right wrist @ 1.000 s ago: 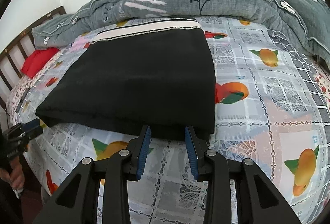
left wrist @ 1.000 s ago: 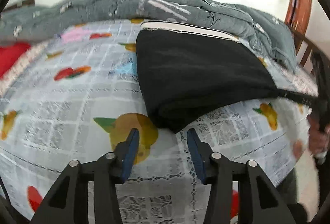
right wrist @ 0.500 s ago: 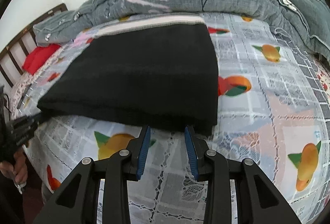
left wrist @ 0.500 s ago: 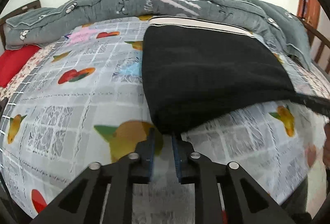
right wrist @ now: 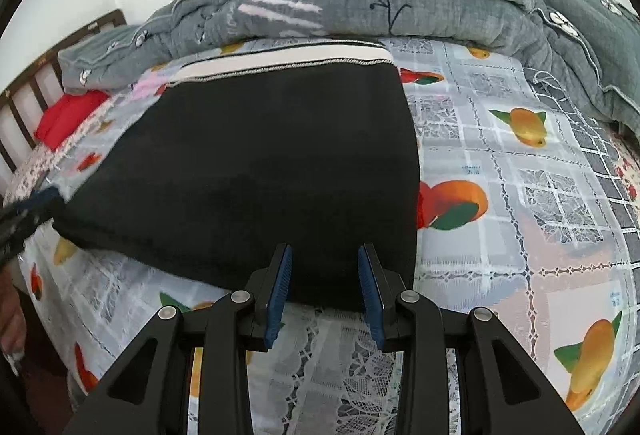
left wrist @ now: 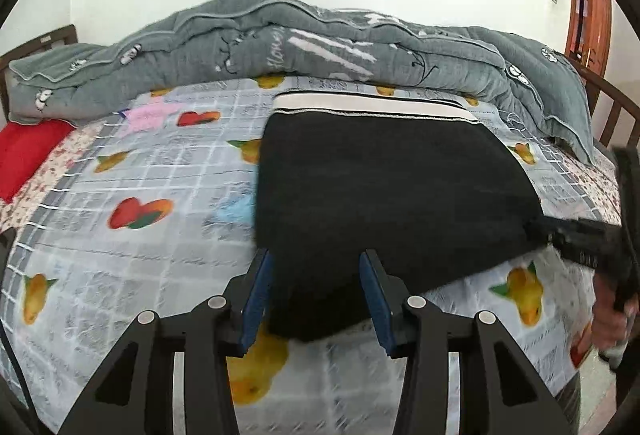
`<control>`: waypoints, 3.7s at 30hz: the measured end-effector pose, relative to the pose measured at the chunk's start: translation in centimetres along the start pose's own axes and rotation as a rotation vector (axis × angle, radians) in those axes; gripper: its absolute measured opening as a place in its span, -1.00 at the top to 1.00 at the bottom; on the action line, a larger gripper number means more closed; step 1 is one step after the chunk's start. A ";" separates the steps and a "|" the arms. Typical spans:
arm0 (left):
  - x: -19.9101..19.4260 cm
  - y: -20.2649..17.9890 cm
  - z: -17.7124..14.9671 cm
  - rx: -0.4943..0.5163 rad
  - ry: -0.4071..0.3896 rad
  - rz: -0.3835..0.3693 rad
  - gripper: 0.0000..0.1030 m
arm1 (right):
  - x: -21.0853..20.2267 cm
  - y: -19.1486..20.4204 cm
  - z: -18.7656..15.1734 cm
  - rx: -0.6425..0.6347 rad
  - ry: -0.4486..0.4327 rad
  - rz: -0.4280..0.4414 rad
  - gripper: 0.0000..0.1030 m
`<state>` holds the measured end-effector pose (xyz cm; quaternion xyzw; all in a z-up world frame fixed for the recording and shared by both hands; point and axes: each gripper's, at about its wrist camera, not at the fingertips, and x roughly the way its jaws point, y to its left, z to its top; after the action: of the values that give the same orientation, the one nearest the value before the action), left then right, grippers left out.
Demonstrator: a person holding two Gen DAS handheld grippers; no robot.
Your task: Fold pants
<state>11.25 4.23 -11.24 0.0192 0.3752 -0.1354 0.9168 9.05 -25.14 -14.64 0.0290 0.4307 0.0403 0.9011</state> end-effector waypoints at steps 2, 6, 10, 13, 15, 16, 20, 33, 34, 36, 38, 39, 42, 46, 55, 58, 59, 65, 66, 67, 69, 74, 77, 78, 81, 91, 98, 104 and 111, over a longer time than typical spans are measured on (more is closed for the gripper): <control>1.2 -0.4 0.0 -0.010 0.028 -0.004 0.16 | -0.2 -0.1 -0.1 0.004 0.004 0.005 0.33; 2.4 -1.2 -0.7 -0.001 0.050 0.015 0.04 | -0.3 -0.5 0.0 0.030 0.015 0.025 0.33; 1.7 -1.3 -0.5 -0.008 0.067 0.010 0.03 | -0.6 -0.2 -0.2 0.025 0.019 0.009 0.33; 0.8 -0.8 -0.6 -0.060 0.081 -0.016 0.03 | -1.7 0.1 -0.4 0.025 0.015 0.006 0.33; -0.2 -0.5 -0.8 -0.084 0.077 -0.024 0.01 | -2.8 0.2 -0.7 0.027 0.002 0.000 0.33; -0.7 -0.5 -0.9 -0.092 0.074 -0.025 -0.02 | -3.4 0.2 -0.9 0.026 -0.006 -0.004 0.32; -3.0 -0.9 -1.5 -0.100 0.064 -0.022 -0.03 | -6.1 0.0 -1.4 0.037 -0.039 -0.026 0.16; -14.2 -5.2 -2.4 -0.080 -0.100 0.042 -0.56 | -15.7 0.3 -4.0 0.038 -0.133 -0.118 -0.73; -14.7 -5.4 -2.5 -0.084 -0.105 0.044 -0.58 | -16.5 0.5 -4.3 0.024 -0.152 -0.131 -0.78; -15.5 -5.7 -2.6 -0.093 -0.109 0.051 -0.62 | -17.5 0.6 -4.7 0.017 -0.164 -0.141 -0.84; -16.0 -6.1 -2.9 -0.092 -0.108 0.055 -0.65 | -18.3 0.5 -5.1 0.025 -0.173 -0.138 -0.89; -16.3 -6.3 -3.0 -0.090 -0.106 0.059 -0.66 | -18.8 0.3 -5.4 0.035 -0.180 -0.138 -0.89; -17.1 -6.8 -3.6 -0.085 -0.114 0.070 -0.66 | -19.7 0.2 -6.1 0.042 -0.189 -0.137 -0.89; -17.8 -7.3 -4.1 -0.075 -0.116 0.075 -0.66 | -20.5 -0.1 -6.7 0.055 -0.192 -0.130 -0.89; -18.7 -7.7 -4.3 -0.071 -0.130 0.097 -0.67 | -21.4 0.4 -6.9 0.052 -0.203 -0.130 -0.89; -18.6 -7.6 -4.3 -0.083 -0.126 0.085 -0.67 | -21.5 0.6 -6.9 0.048 -0.198 -0.122 -0.89; -18.6 -7.6 -4.4 -0.086 -0.125 0.080 -0.67 | -21.6 0.7 -6.9 0.043 -0.200 -0.126 -0.89; -18.5 -7.6 -4.4 -0.084 -0.133 0.071 -0.67 | -21.9 1.0 -6.9 0.042 -0.205 -0.125 -0.89; -18.5 -7.6 -4.4 -0.087 -0.133 0.067 -0.67 | -21.9 1.1 -7.0 0.044 -0.204 -0.125 -0.89; -18.4 -7.6 -4.4 -0.088 -0.133 0.063 -0.67 | -21.9 1.0 -7.0 0.047 -0.202 -0.123 -0.89; -18.4 -7.6 -4.4 -0.087 -0.134 0.062 -0.67 | -21.9 1.0 -7.0 0.047 -0.203 -0.120 -0.89; -18.3 -7.6 -4.4 -0.085 -0.131 0.063 -0.67 | -21.9 0.8 -7.0 0.053 -0.201 -0.120 -0.89; -18.4 -7.5 -4.5 -0.087 -0.131 0.063 -0.67 | -21.9 0.8 -7.0 0.054 -0.202 -0.118 -0.89; -18.4 -7.5 -4.5 -0.086 -0.132 0.065 -0.68 | -21.9 0.8 -7.0 0.056 -0.201 -0.115 -0.89; -18.5 -7.3 -4.6 -0.086 -0.133 0.068 -0.68 | -21.8 0.8 -7.0 0.058 -0.201 -0.115 -0.89; -18.6 -7.3 -4.7 -0.087 -0.134 0.069 -0.69 | -21.9 0.9 -7.1 0.058 -0.203 -0.117 -0.89; -18.6 -7.4 -4.7 -0.088 -0.135 0.070 -0.69 | -22.3 1.2 -7.3 0.065 -0.209 -0.123 -0.89; -18.9 -7.4 -4.5 -0.086 -0.142 0.071 -0.69 | -22.4 1.1 -7.3 0.064 -0.211 -0.124 -0.89; -18.9 -7.5 -4.5 -0.086 -0.143 0.073 -0.69 | -22.4 1.1 -7.3 0.064 -0.211 -0.122 -0.89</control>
<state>-6.69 2.06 -0.83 -0.0165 0.3131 -0.0867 0.9456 -10.67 -26.10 -1.79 0.0354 0.3355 -0.0316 0.9408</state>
